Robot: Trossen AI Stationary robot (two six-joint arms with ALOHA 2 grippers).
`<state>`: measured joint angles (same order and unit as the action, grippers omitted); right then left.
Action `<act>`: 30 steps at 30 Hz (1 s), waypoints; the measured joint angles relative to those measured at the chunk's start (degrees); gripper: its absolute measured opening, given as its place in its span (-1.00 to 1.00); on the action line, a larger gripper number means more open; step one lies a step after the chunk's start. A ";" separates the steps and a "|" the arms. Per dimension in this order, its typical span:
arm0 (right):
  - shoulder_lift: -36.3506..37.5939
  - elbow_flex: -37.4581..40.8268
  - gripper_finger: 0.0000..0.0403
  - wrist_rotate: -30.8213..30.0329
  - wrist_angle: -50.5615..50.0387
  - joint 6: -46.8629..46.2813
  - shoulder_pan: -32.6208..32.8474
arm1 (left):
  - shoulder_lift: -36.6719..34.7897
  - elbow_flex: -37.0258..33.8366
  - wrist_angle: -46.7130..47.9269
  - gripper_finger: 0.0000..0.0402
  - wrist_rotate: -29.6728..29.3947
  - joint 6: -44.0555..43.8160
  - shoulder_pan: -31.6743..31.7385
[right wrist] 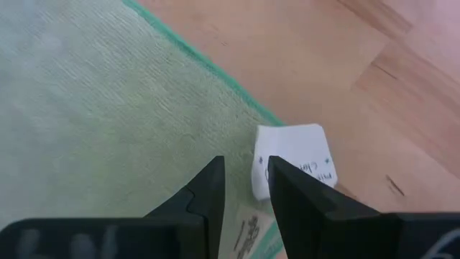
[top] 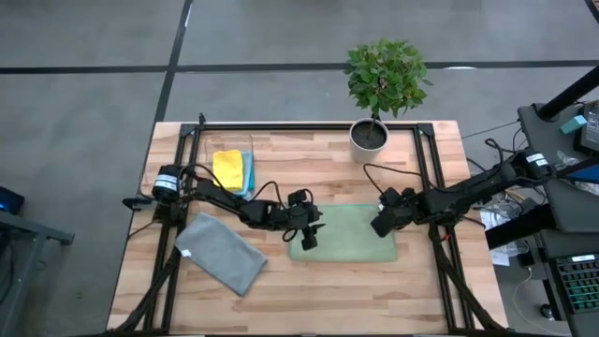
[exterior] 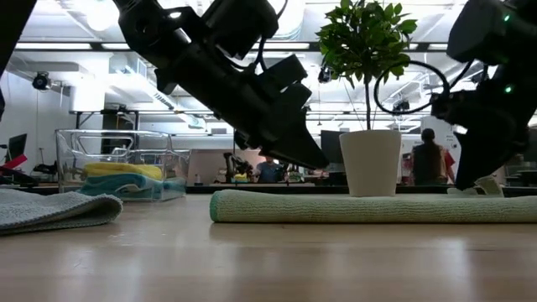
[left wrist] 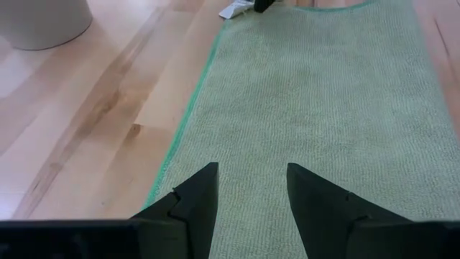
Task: Fold microfiber towels
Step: Fold the light green microfiber towel
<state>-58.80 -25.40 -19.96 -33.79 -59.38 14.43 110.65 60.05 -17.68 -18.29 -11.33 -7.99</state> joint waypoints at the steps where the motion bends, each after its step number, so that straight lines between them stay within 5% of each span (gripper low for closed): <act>1: -0.73 0.07 -0.51 -0.15 0.41 0.34 -0.35 | 0.00 0.00 -0.11 -0.25 -0.02 -0.02 0.00; 7: -4.29 0.15 -0.57 -1.51 0.25 0.77 -1.20 | 0.00 -0.02 -0.34 -0.25 -0.02 -0.02 0.00; 14: -4.94 0.12 -0.92 -1.67 -0.17 2.43 -1.20 | 0.00 -0.02 -0.34 -0.25 -0.02 -0.02 0.00; 30: -3.57 -6.85 -0.96 -4.16 -19.06 1.40 -1.20 | -0.02 -0.04 -0.34 -0.25 -0.02 0.22 0.04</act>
<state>-62.37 -32.26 -24.12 -52.85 -57.98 13.23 110.63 60.01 -18.02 -18.31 -11.11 -7.94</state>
